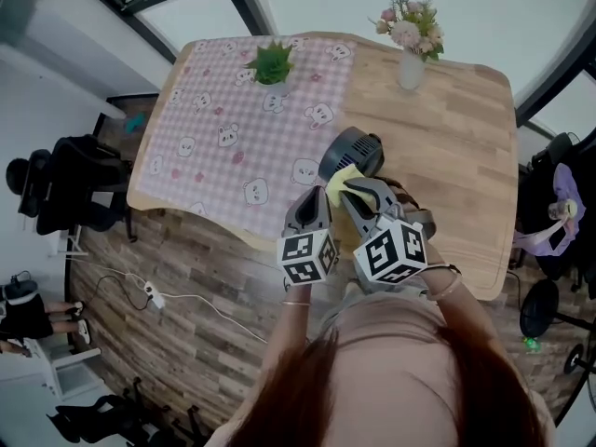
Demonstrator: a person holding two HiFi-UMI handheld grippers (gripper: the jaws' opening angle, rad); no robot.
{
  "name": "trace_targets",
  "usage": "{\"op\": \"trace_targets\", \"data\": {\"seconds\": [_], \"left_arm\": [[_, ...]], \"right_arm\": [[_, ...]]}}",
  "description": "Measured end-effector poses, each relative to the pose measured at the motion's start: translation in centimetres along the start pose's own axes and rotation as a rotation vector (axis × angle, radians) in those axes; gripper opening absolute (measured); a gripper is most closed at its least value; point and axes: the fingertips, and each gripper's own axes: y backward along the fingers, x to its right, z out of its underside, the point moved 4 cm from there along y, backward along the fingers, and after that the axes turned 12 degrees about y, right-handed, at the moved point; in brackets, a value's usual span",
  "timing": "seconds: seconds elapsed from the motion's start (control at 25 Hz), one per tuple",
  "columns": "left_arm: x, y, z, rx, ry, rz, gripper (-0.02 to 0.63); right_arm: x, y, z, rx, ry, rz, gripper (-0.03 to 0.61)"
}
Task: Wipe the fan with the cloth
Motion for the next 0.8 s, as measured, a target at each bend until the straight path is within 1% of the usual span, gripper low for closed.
{"op": "trace_targets", "data": {"seconds": [0.16, 0.52, 0.64, 0.8], "left_arm": [[-0.4, -1.0, 0.8, -0.012, 0.013, -0.019, 0.012], [-1.4, -2.4, 2.2, -0.028, 0.045, -0.052, 0.012], [-1.4, -2.9, 2.7, -0.032, 0.045, -0.055, 0.012], [-1.4, -3.1, 2.7, -0.012, 0.063, -0.064, 0.012]], "right_arm": [[-0.7, -1.8, 0.6, -0.028, 0.012, -0.055, 0.031], [-1.6, -4.2, 1.6, -0.09, 0.068, -0.132, 0.031], [-1.8, -4.7, 2.2, -0.105, 0.079, -0.149, 0.031], [-1.8, -5.1, 2.3, -0.099, 0.086, -0.163, 0.031]]}}
